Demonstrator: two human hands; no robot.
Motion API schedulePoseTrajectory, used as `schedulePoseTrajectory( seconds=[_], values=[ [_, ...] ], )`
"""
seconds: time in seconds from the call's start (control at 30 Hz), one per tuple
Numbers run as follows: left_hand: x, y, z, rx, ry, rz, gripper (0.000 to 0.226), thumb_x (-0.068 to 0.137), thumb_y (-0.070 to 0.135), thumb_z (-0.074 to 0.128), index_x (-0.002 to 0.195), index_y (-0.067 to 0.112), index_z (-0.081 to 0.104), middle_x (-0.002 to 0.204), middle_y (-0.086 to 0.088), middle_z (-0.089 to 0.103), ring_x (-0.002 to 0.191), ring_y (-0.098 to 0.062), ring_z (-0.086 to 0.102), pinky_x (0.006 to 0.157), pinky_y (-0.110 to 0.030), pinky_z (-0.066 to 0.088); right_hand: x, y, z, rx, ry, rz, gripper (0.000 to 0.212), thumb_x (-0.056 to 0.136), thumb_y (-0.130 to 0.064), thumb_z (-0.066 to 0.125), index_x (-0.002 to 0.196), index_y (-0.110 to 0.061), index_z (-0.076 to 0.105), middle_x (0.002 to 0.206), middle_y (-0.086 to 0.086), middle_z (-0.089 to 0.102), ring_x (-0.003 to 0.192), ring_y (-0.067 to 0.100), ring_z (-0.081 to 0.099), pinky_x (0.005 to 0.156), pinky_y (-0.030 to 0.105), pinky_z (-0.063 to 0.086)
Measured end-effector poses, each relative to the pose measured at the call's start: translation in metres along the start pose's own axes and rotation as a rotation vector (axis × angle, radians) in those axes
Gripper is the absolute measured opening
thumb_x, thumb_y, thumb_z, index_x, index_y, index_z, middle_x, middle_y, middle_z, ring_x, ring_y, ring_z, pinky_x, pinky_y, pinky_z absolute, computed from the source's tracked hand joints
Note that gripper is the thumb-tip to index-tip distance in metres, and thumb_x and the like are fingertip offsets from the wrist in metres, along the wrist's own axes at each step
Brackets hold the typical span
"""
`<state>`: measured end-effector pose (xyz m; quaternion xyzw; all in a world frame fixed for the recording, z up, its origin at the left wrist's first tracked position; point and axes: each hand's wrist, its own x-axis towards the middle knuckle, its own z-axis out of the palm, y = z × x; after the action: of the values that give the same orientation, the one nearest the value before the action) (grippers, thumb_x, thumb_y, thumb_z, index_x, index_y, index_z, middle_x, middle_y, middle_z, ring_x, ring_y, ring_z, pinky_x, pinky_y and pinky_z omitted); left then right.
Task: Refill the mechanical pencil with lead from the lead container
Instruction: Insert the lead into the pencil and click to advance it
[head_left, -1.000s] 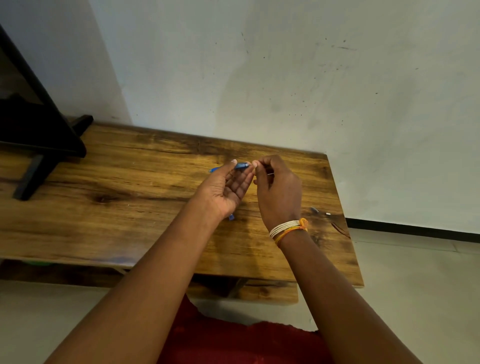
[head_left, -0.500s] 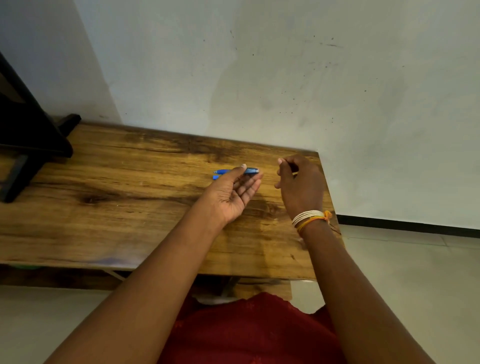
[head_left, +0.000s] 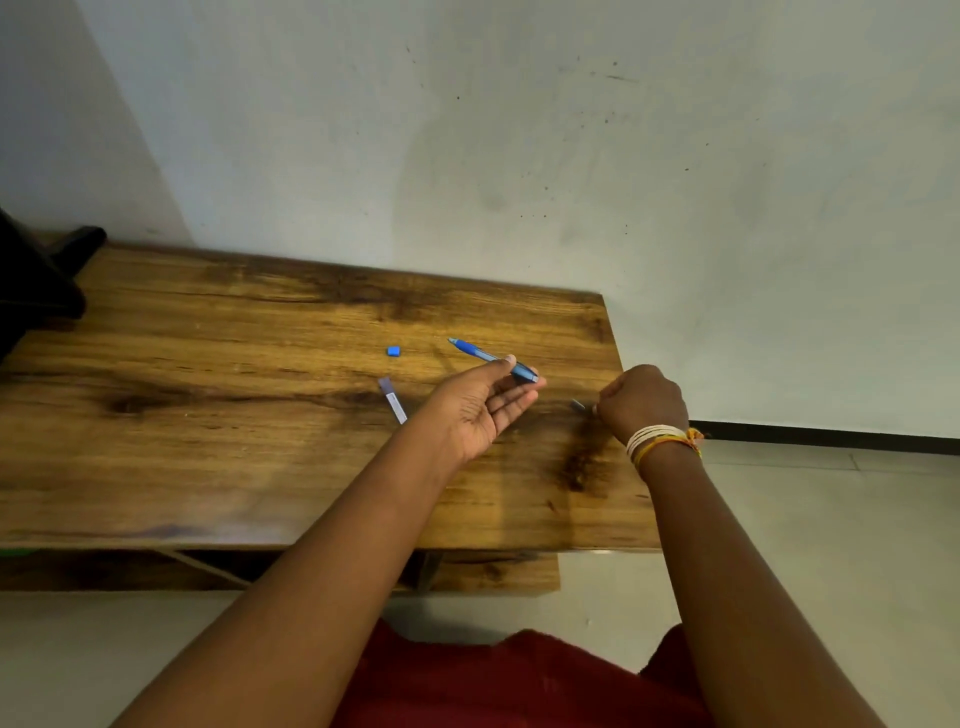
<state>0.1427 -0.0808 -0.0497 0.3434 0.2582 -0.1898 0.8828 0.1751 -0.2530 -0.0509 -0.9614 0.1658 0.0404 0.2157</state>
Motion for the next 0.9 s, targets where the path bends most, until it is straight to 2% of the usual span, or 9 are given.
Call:
schedulePoseTrajectory(
  seconds=[0.13,0.3,0.4,0.5,0.57,0.67,0.77,0.9],
  values=[
    [0.002,-0.005,0.003,-0.003,0.018,-0.004,0.011,0.092,0.008,0.058,0.088,-0.002,0.061,0.067,-0.016,0.073,0.061,-0.019,0.072,0.064,-0.027,0.059,0.003,0.006,0.003,-0.011,-0.012,-0.013,0.021,0.081,-0.02,0.071,0.095,-0.004,0.072,0.095,0.015,0.071,0.087,0.03,0.065,0.069,0.026,0.045],
    [0.003,-0.007,0.005,-0.004,0.032,-0.002,0.011,0.091,0.008,0.059,0.087,-0.001,0.061,0.067,-0.016,0.073,0.061,-0.019,0.072,0.063,-0.027,0.059,0.003,0.012,0.005,0.005,0.031,-0.026,0.017,0.084,-0.016,0.067,0.091,-0.002,0.071,0.089,0.016,0.07,0.078,0.03,0.065,0.069,0.031,0.052],
    [0.003,-0.005,0.006,-0.023,0.044,0.014,0.011,0.091,0.009,0.059,0.086,-0.001,0.061,0.067,-0.016,0.073,0.062,-0.019,0.072,0.061,-0.026,0.06,0.0,0.009,0.005,0.056,0.048,-0.037,0.015,0.084,-0.017,0.065,0.084,-0.003,0.069,0.079,0.013,0.067,0.071,0.027,0.062,0.062,0.026,0.047],
    [0.003,0.0,0.006,-0.062,0.057,0.047,0.009,0.09,0.008,0.06,0.085,0.001,0.061,0.067,-0.016,0.073,0.069,-0.02,0.073,0.062,-0.025,0.059,-0.006,-0.005,-0.002,0.31,0.018,-0.057,0.011,0.083,-0.014,0.063,0.074,-0.009,0.067,0.072,0.008,0.068,0.068,0.024,0.067,0.06,0.025,0.051],
    [0.003,0.003,0.005,-0.09,0.071,0.078,0.009,0.089,0.009,0.061,0.085,0.001,0.061,0.068,-0.016,0.073,0.075,-0.02,0.073,0.063,-0.025,0.06,-0.014,-0.019,-0.006,0.58,-0.11,-0.052,0.007,0.085,-0.013,0.065,0.08,-0.01,0.068,0.076,0.009,0.072,0.068,0.022,0.072,0.064,0.031,0.059],
    [0.004,0.005,0.004,-0.104,0.109,0.129,0.009,0.088,0.009,0.064,0.084,0.002,0.062,0.07,-0.015,0.073,0.068,-0.019,0.073,0.061,-0.024,0.06,-0.027,-0.035,-0.006,0.835,-0.288,-0.11,0.009,0.088,-0.008,0.064,0.093,-0.002,0.069,0.08,0.011,0.072,0.068,0.018,0.071,0.066,0.029,0.061],
    [0.003,0.006,0.004,-0.13,0.135,0.158,0.008,0.088,0.01,0.064,0.084,0.003,0.062,0.066,-0.013,0.073,0.061,-0.016,0.073,0.057,-0.022,0.059,-0.035,-0.04,-0.004,0.989,-0.394,-0.137,0.017,0.087,0.001,0.062,0.103,0.005,0.068,0.084,0.015,0.07,0.071,0.018,0.068,0.069,0.025,0.058],
    [0.003,0.009,0.003,-0.154,0.146,0.175,0.008,0.087,0.01,0.064,0.086,0.002,0.061,0.066,-0.013,0.073,0.061,-0.016,0.073,0.059,-0.023,0.06,-0.036,-0.043,-0.006,1.066,-0.363,-0.161,0.01,0.084,0.002,0.066,0.092,-0.002,0.07,0.081,0.012,0.072,0.069,0.017,0.069,0.072,0.028,0.059]
  ],
)
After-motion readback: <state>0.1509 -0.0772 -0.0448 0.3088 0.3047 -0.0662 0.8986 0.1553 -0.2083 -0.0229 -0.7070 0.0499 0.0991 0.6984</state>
